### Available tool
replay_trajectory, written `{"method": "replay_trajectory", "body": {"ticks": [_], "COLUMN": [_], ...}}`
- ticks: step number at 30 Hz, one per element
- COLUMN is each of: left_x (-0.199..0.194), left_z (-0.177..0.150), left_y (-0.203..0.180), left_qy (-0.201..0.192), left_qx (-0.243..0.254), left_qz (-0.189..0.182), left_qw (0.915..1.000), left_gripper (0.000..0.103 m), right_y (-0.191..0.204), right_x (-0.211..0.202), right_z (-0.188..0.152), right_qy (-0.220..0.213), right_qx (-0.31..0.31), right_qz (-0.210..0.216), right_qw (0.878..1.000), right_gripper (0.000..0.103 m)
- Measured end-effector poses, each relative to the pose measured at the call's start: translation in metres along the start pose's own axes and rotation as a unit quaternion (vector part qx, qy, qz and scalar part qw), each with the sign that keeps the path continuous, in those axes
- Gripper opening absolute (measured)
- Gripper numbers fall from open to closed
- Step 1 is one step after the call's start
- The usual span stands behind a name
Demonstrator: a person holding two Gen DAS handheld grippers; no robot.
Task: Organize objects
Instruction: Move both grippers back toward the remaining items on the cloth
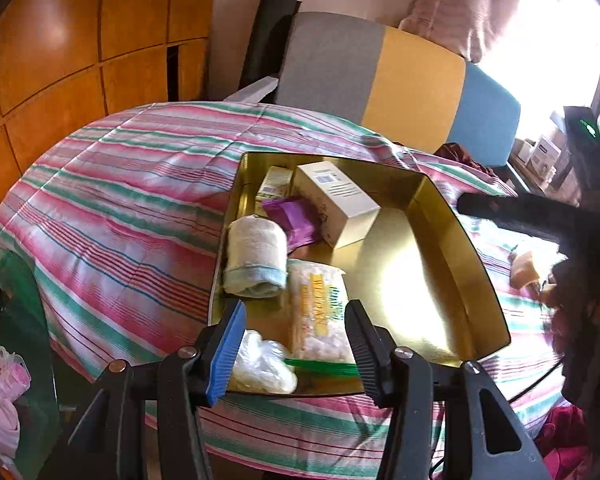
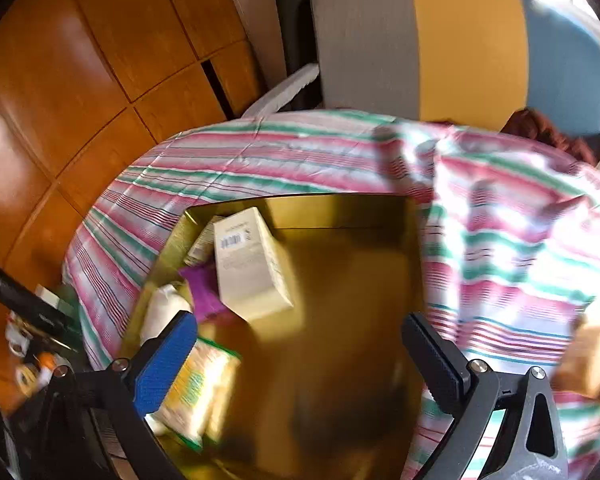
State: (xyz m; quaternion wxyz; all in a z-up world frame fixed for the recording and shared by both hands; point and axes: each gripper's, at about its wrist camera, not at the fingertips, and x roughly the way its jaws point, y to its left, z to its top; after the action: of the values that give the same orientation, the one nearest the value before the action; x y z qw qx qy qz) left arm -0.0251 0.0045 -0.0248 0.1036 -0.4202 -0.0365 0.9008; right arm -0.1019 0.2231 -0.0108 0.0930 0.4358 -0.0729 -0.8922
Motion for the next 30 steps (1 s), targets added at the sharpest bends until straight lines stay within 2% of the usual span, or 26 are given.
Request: {"method": "replay_trajectory", "body": {"ticks": [6, 10, 14, 17, 20, 24, 26, 28, 29, 30], "left_x": [-0.004, -0.003, -0.001, 0.002, 0.006, 0.008, 0.010, 0.012, 0.013, 0.014], "left_z": [-0.001, 0.000, 0.003, 0.007, 0.011, 0.014, 0.014, 0.013, 0.012, 0.012], "left_y": [-0.020, -0.034, -0.049, -0.061, -0.077, -0.112, -0.131, -0.149, -0.158, -0.170], "left_qy": [0.000, 0.004, 0.005, 0.012, 0.021, 0.026, 0.033, 0.037, 0.041, 0.045], "left_qx": [0.027, 0.043, 0.057, 0.063, 0.070, 0.111, 0.129, 0.150, 0.162, 0.175], "left_qz": [-0.010, -0.020, -0.025, -0.037, -0.059, -0.084, -0.101, -0.114, -0.122, -0.131], "left_qw": [0.9996, 0.9989, 0.9980, 0.9973, 0.9956, 0.9900, 0.9859, 0.9814, 0.9784, 0.9748], "left_gripper": [0.052, 0.052, 0.052, 0.052, 0.052, 0.052, 0.052, 0.052, 0.052, 0.052], "right_y": [-0.039, -0.083, -0.138, -0.186, -0.232, -0.281, -0.297, -0.312, -0.320, -0.324], "right_x": [-0.041, -0.071, -0.112, -0.153, -0.188, -0.216, -0.221, -0.223, -0.228, -0.233], "right_z": [-0.032, -0.053, -0.075, -0.091, -0.112, -0.143, -0.161, -0.178, -0.186, -0.190], "right_qy": [-0.019, -0.031, -0.052, -0.077, -0.100, -0.112, -0.116, -0.124, -0.143, -0.159], "right_qx": [0.001, 0.033, 0.085, 0.143, 0.209, 0.289, 0.319, 0.365, 0.392, 0.405], "right_qz": [-0.043, -0.078, -0.127, -0.172, -0.217, -0.237, -0.240, -0.209, -0.185, -0.179], "right_qw": [0.999, 0.996, 0.987, 0.972, 0.948, 0.921, 0.910, 0.899, 0.890, 0.882], "right_gripper": [0.103, 0.103, 0.103, 0.103, 0.103, 0.103, 0.103, 0.103, 0.103, 0.103]}}
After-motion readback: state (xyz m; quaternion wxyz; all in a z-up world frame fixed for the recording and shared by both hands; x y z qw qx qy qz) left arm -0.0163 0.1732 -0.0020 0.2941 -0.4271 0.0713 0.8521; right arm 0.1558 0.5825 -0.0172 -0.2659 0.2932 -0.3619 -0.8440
